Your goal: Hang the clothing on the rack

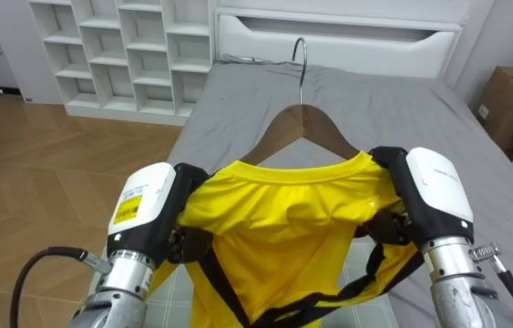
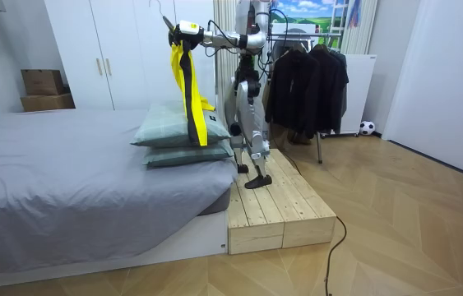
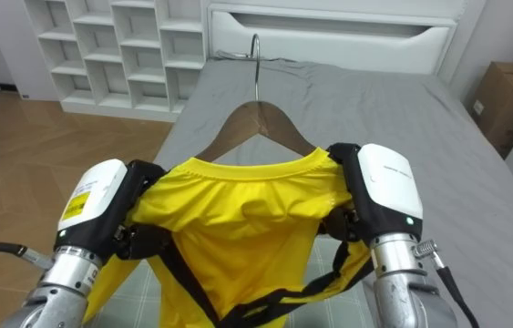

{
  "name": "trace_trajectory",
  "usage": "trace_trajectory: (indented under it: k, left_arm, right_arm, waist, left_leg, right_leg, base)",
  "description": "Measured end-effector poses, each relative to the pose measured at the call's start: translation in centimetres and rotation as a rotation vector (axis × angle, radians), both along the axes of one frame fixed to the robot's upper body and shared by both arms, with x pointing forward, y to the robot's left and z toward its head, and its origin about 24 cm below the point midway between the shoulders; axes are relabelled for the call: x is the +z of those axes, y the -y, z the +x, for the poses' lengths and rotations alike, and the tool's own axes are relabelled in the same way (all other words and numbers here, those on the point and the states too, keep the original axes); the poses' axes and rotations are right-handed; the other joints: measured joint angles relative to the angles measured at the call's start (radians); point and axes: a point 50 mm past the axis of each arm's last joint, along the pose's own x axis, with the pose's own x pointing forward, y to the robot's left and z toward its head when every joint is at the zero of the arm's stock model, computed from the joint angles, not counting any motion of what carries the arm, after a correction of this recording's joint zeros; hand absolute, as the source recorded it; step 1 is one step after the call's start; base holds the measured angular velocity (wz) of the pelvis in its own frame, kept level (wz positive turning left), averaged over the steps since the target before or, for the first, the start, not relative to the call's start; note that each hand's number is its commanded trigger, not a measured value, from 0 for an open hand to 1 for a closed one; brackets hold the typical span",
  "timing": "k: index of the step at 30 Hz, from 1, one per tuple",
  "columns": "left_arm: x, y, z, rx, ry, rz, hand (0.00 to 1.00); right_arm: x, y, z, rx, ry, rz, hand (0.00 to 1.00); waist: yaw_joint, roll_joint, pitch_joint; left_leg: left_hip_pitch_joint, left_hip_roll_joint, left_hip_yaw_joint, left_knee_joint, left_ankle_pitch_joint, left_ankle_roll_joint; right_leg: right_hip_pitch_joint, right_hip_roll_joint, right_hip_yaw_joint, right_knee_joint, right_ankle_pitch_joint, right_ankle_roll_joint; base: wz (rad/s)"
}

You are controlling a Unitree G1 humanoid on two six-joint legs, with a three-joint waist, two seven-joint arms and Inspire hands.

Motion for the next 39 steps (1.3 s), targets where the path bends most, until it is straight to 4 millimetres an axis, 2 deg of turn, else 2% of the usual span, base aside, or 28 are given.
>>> trace_trajectory:
  k: [19, 20, 21, 26, 39]
  left_arm:
    - [0.0, -0.2, 0.0, 0.002, 0.003, 0.033, 1.0]
    - [0.0, -0.2, 0.0, 0.002, 0.003, 0.033, 0.34]
    - [0.0, -0.2, 0.0, 0.002, 0.003, 0.033, 0.0]
    - [0.0, -0.2, 0.0, 0.001, 0.004, 0.029, 0.0]
    - [-0.3, 1.5, -0.2, -0.061, -0.012, 0.008, 0.0]
  right_arm:
    - [0.0, 0.1, 0.0, -0.002, 0.0, -0.013, 1.0]
    - [0.0, 0.1, 0.0, -0.002, 0.0, -0.013, 1.0]
    - [0.0, 0.1, 0.0, -0.002, 0.0, -0.013, 1.0]
    - [0.0, 0.1, 0.0, 0.0, -0.001, -0.014, 1.0]
    - [-0.8, -0.4, 0.0, 0.026, -0.039, -0.062, 1.0]
  waist:
    - [0.002, -0.001, -0.0005]
    - [0.002, -0.001, -0.0005]
    - [0.002, -0.001, -0.0006]
    - [0.001, -0.002, -0.0009]
    - [-0.006, 0.001, 0.0003]
  left_leg:
    - [0.0, 0.0, 0.0, -0.001, 0.0, 0.0]
    - [0.0, 0.0, 0.0, -0.001, 0.0, 0.0]
    - [0.0, 0.0, 0.0, -0.001, 0.0, 0.0]
    - [0.0, 0.0, -0.001, 0.0, 0.0, 0.0]
    - [0.0, 0.0, 0.006, 0.0, 0.0, 0.0]
  right_leg:
    - [0.0, 0.001, 0.001, -0.002, 0.0, 0.0]
    - [0.0, 0.001, 0.001, -0.002, 0.0, 0.0]
    - [0.0, 0.001, 0.001, -0.002, 0.0, 0.0]
    - [0.0, 0.001, 0.001, -0.002, 0.0, 0.0]
    - [-0.001, 0.001, 0.007, 0.0, 0.0, 0.0]
  base:
    - [0.0]
    - [0.0]
    - [0.0]
    - [0.0]
    - [0.0]
